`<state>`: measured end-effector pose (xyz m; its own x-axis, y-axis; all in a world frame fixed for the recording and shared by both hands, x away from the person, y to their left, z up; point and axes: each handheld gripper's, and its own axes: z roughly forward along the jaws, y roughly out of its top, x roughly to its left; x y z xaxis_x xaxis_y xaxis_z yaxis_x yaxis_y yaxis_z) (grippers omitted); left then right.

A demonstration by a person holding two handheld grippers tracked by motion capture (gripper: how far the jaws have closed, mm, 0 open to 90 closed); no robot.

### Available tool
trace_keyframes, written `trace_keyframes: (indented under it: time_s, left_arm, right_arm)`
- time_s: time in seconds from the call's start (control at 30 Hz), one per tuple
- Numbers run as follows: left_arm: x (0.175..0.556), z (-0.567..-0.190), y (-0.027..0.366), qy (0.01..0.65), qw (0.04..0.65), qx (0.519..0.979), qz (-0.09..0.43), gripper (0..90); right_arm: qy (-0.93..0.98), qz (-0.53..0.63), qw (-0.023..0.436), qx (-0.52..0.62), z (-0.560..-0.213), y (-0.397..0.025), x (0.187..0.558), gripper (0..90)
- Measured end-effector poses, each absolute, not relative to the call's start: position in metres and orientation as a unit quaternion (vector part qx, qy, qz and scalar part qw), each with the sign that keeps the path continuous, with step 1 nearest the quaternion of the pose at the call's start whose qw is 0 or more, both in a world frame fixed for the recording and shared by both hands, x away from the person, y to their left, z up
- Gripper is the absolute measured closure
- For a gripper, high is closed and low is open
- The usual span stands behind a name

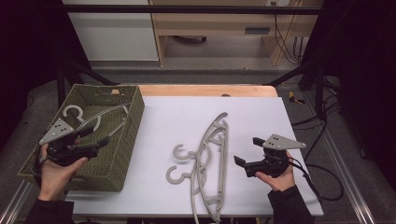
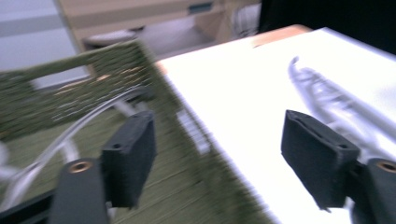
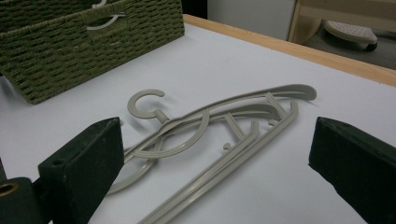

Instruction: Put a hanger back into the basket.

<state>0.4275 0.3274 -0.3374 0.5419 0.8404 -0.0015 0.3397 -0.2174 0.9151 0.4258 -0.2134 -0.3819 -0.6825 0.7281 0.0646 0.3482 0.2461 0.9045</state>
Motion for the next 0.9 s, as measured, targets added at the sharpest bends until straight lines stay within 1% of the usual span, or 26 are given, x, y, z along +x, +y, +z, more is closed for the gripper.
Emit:
trace_keyframes:
  time_s: [0.1,0.27,0.5,0.9]
  left_arm:
    - [0.422,-0.340,0.313,0.388,0.495,0.736,0.250,18.2]
    - [0.415,-0.350,0.293,0.369,0.502,0.743,0.244,12.8]
    - [0.415,-0.358,0.284,0.358,0.497,0.752,0.243,9.1]
    - [0.415,-0.361,0.283,0.358,0.491,0.756,0.243,8.3]
  right_arm:
    - [0.769,0.501,0.184,0.351,-0.382,-0.208,0.426,3.4]
    - [0.772,0.500,0.177,0.349,-0.383,-0.199,0.426,3.1]
    - [0.779,0.495,0.163,0.349,-0.387,-0.183,0.425,2.8]
    - [0.803,0.468,0.145,0.339,-0.398,-0.149,0.422,3.8]
